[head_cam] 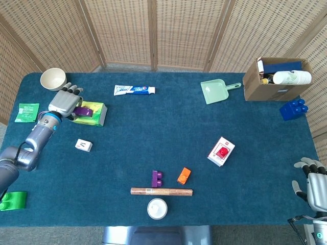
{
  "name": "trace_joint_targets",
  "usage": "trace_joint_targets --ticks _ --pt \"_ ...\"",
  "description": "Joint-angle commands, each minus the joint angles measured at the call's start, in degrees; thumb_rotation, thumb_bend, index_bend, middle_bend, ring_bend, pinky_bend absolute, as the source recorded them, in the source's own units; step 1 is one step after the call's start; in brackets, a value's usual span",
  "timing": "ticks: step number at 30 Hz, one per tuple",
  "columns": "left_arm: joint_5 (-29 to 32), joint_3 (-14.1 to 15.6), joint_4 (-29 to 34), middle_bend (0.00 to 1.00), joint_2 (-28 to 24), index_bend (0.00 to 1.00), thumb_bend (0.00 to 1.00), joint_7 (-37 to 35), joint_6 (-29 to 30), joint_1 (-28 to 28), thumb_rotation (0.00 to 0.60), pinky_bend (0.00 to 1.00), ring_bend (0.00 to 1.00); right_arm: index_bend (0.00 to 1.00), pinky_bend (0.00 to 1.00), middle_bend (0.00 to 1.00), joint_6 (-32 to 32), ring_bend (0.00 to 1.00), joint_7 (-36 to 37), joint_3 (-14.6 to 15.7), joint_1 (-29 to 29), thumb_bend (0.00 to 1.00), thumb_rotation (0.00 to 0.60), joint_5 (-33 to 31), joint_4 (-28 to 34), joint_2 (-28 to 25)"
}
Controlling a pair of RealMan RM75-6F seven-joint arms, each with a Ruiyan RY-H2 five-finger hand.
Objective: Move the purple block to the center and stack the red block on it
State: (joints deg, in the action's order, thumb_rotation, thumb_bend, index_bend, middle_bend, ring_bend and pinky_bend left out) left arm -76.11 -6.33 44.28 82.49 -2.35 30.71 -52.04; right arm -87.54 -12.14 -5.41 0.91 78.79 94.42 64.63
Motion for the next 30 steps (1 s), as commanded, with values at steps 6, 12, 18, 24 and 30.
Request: trace_joint_targets --ticks 6,12,18,24,30 --pt "-0.5 0.2 0.3 0.20 -0.3 0.58 0.32 -2.0 0.5 0.0 0.600 0.00 0.14 0.37 0.30 0.27 0.2 0.23 0.1 -0.1 0.0 0.29 0.588 -0.1 -0.2 0.2" --pt "-1.4 -0.3 4.8 0.21 -3.3 0.58 0.32 -3.3 1.8 -0.6 0.600 0.00 0.15 0.37 0.30 0.27 0.4 0.23 0.4 -0.1 0.1 0.29 0.587 0.0 -0.3 0.3" --pt "-1.9 -1.2 14.0 0.21 -8.0 0.58 0.32 -3.9 3.2 -1.2 0.600 0.00 0.16 0.37 0.30 0.27 0.5 0.23 1.1 -0.1 0.2 0.29 0.587 0.5 -0.6 0.5" --pt "-4.1 -1.1 24.0 0.21 -11.3 0.58 0.32 -1.6 5.3 -2.1 0.600 0.00 0.16 0.37 0.30 0.27 0.5 0.23 3.5 0.1 0.4 0.29 0.586 1.8 -0.9 1.0" --pt "-7.3 -0.6 29.8 0.22 -11.0 0.58 0.32 1.1 7.9 -3.1 0.600 0.00 0.16 0.37 0.30 0.27 0.3 0.23 5.3 0.4 0.5 0.29 0.586 3.5 -1.7 1.1"
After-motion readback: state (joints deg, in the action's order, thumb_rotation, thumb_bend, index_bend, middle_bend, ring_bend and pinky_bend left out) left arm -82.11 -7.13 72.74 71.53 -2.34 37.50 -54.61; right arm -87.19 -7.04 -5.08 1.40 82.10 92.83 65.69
